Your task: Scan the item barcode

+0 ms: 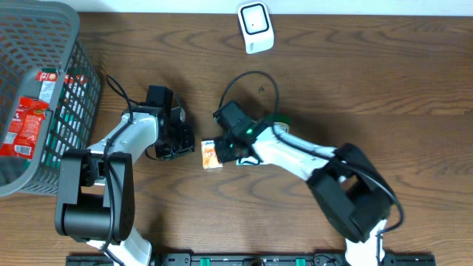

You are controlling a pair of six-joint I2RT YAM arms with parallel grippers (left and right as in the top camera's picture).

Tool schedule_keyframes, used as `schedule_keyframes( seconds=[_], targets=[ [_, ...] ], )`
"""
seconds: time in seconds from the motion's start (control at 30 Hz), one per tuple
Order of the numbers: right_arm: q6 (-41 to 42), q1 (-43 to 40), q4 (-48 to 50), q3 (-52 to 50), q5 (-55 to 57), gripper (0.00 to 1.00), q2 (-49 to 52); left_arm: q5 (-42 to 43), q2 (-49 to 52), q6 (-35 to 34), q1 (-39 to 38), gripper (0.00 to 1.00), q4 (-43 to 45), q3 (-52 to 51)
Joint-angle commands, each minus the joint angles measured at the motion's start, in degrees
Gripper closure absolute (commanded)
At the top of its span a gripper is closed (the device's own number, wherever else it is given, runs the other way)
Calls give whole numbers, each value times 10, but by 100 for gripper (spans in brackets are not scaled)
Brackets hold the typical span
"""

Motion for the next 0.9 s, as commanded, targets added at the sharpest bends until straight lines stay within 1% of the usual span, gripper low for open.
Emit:
schedule_keyframes(
  seconds=[0.0, 0.2, 0.27, 0.33, 0.37, 0.4, 0.47, 0.5, 0.53, 0.57, 0.6, 0.67, 0.7, 0.73, 0.83, 0.87],
  targets=[
    [7, 11, 23, -6, -5, 99, 15, -47, 20, -9, 6, 86, -30, -20],
    [-21, 8, 105, -6, 5, 99, 16, -46, 20, -9, 6, 86, -48, -20],
    [-43, 5, 115, -5, 5, 99, 16, -34, 20, -9, 6, 86, -47, -21],
    [-82, -1, 108, 2, 17, 99, 16, -21, 20, -9, 6, 85, -47, -20],
    [-98, -5, 98, 9, 25, 98, 16, -20, 19, -9, 6, 85, -45, -20],
    [-131, -18, 56, 38, 35, 95, 14, -20, 19, -9, 6, 86, -39, -20],
    [-164, -32, -7, 82, 36, 94, 11, -20, 19, -9, 7, 85, -31, -20],
    [-191, -42, -77, 132, 45, 91, 10, -22, 19, -9, 7, 85, -26, -20],
    [-203, -45, -115, 159, 49, 89, 10, -23, 19, -9, 7, 85, -24, -20],
    [-209, -45, -151, 185, 54, 84, 10, -23, 19, -9, 9, 86, -22, -20],
    [-210, -45, -179, 205, 61, 73, 10, -23, 18, -9, 12, 85, -21, -20],
    [-219, -42, -226, 240, 71, 65, 10, -25, 10, -8, 23, 85, -20, -16],
    [-227, -39, -248, 257, 73, 55, 10, -28, 3, -9, 29, 85, -20, -14],
    [-229, -37, -263, 269, 71, 37, 10, -36, -10, -9, 37, 85, -19, -13],
    [-229, -31, -286, 298, 52, 36, 9, -56, -62, -9, 63, 85, -15, -12],
    [-229, -29, -291, 304, 31, 38, 8, -67, -78, -9, 70, 83, -15, -12]
  ],
)
